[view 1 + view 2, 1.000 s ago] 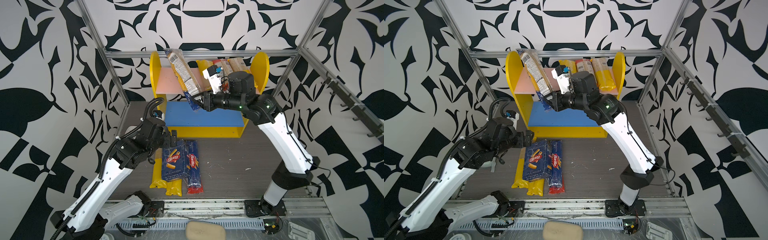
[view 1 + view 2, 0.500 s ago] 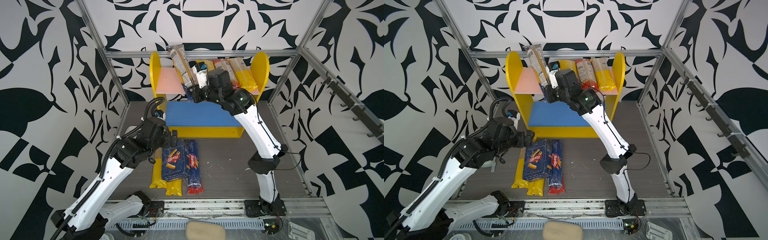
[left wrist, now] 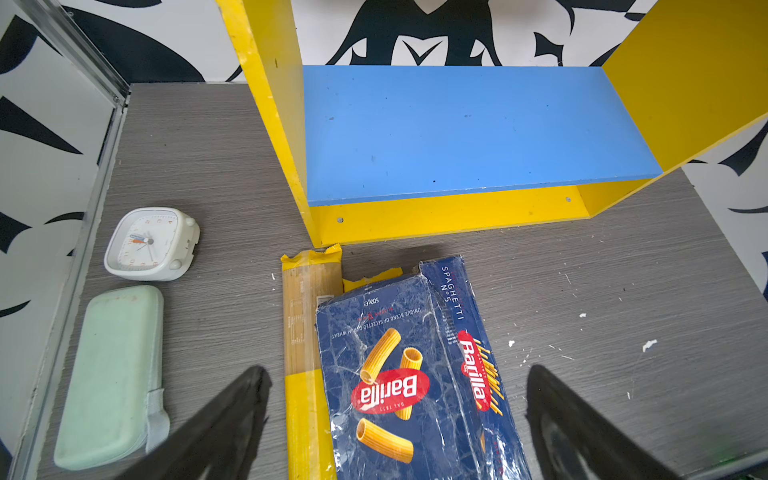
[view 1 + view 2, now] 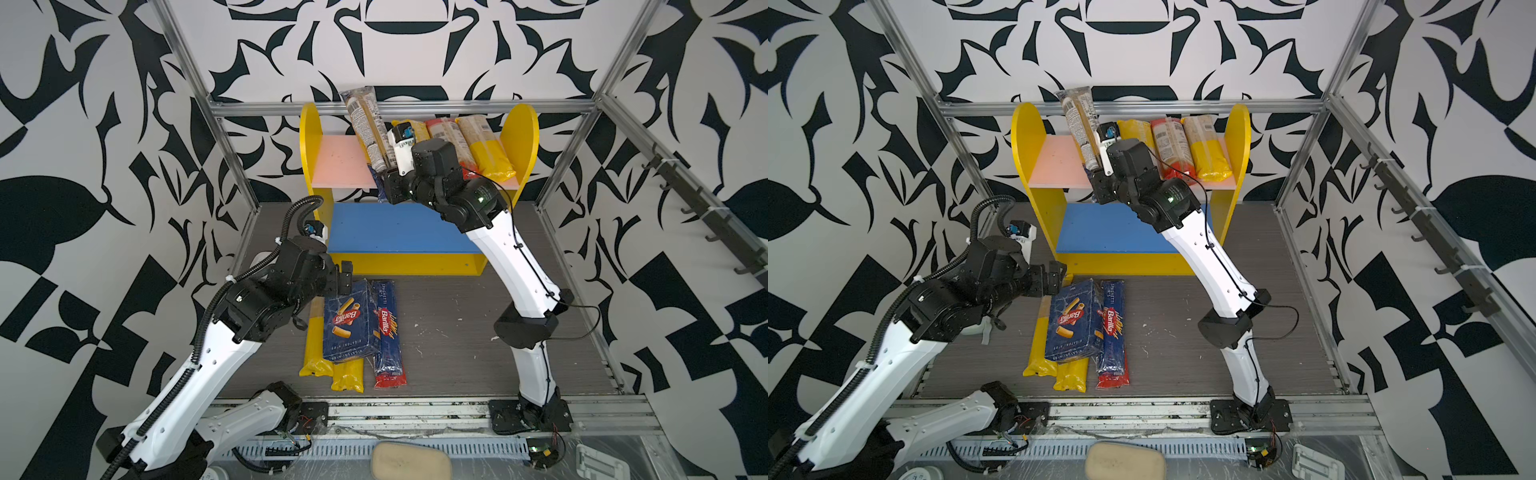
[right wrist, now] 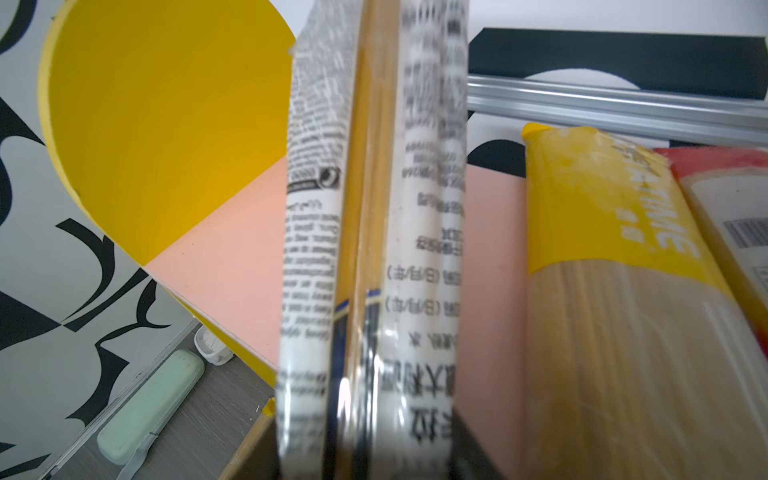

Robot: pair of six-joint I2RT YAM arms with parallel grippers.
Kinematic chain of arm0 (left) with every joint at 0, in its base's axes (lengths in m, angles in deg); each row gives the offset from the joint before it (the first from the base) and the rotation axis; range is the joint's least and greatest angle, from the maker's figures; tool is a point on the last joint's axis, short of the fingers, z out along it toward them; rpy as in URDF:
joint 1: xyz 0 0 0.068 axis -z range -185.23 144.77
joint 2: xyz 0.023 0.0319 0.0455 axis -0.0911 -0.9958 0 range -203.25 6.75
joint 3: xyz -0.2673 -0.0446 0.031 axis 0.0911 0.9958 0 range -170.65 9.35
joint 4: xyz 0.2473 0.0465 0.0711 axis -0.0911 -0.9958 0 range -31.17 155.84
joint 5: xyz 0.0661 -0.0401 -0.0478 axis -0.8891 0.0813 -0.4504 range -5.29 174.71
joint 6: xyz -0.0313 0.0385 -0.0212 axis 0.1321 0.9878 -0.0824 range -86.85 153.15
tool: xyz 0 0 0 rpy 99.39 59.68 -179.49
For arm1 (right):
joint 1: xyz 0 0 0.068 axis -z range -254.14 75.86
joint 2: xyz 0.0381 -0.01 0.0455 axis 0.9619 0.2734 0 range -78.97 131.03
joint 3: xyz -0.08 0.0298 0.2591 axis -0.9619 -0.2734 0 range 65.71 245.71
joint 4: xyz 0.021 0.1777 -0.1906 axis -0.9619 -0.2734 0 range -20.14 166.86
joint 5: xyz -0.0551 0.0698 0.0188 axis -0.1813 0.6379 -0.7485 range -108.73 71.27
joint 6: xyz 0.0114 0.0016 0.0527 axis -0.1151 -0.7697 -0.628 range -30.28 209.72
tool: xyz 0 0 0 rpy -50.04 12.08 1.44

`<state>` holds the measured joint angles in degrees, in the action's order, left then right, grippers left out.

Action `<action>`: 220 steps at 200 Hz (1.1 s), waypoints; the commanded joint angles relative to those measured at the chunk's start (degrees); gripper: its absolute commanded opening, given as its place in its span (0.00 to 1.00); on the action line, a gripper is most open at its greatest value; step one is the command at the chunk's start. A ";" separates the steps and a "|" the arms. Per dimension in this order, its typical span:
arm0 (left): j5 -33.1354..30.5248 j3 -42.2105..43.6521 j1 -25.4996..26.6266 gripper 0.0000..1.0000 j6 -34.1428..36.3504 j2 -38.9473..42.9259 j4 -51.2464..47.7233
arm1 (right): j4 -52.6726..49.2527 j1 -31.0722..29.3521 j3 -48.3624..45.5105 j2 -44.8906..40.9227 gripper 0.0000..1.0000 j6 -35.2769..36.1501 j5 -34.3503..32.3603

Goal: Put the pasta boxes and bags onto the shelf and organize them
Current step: 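Release the clear bag on the shelf and withdraw the right gripper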

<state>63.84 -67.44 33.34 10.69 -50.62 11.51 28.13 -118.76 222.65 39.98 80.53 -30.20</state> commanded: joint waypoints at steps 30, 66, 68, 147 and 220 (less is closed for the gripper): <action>-1.58 0.48 -0.33 0.99 0.21 1.65 -3.00 | 9.90 0.13 3.90 -4.02 0.86 0.58 -1.48; -1.80 1.05 -0.42 0.99 0.02 2.25 -2.90 | 8.67 -0.32 2.94 -5.30 0.92 0.03 -1.15; -1.77 1.10 -0.42 0.99 0.00 2.25 -2.89 | 8.48 -0.41 2.93 -5.38 0.92 0.04 -1.23; -2.41 4.78 -0.43 0.99 -3.21 8.65 -4.85 | 9.98 -15.71 -19.19 -19.73 0.99 5.45 -14.90; -0.76 16.96 -0.51 0.99 -10.28 15.95 -3.04 | 13.09 -22.26 -65.44 -42.14 0.98 -13.63 -17.70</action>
<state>62.66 -53.39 33.04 3.96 -35.51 9.37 39.06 -140.64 166.00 2.00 75.96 -45.58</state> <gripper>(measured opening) 0.992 0.982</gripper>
